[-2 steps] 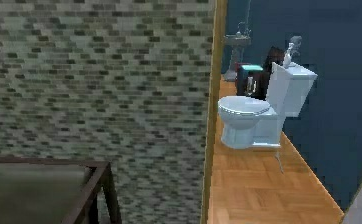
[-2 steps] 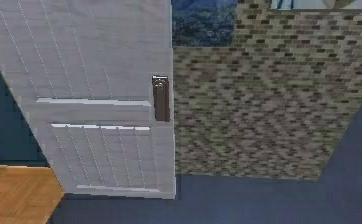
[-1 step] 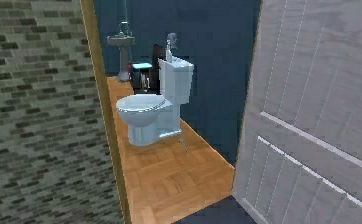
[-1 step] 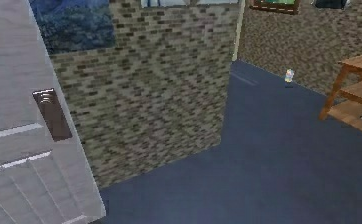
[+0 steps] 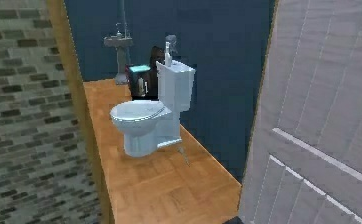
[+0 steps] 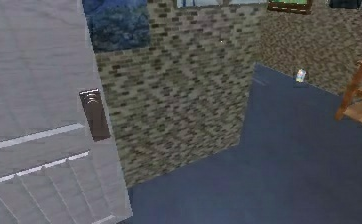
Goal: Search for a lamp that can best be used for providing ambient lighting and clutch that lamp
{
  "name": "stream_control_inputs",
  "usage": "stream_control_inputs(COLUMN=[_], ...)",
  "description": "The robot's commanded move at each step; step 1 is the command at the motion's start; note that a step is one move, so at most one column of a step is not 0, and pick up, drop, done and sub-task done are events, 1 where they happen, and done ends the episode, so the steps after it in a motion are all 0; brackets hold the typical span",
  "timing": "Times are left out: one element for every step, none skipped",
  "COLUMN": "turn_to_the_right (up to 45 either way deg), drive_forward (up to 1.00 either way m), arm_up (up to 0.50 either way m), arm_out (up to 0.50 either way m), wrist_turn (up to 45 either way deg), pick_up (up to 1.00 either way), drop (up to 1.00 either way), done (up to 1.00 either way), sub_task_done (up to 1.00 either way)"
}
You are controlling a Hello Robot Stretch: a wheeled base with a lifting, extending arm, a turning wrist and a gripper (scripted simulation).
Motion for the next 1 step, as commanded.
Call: stream_control_inputs(turn_to_the_right=[6.0], drive_forward=[0.0], arm_up=[0.0], arm_out=[0.0], wrist_turn=[0.0], pick_up=[0.0], drop=[0.0], done=[0.0], sub_task_done=[0.0])
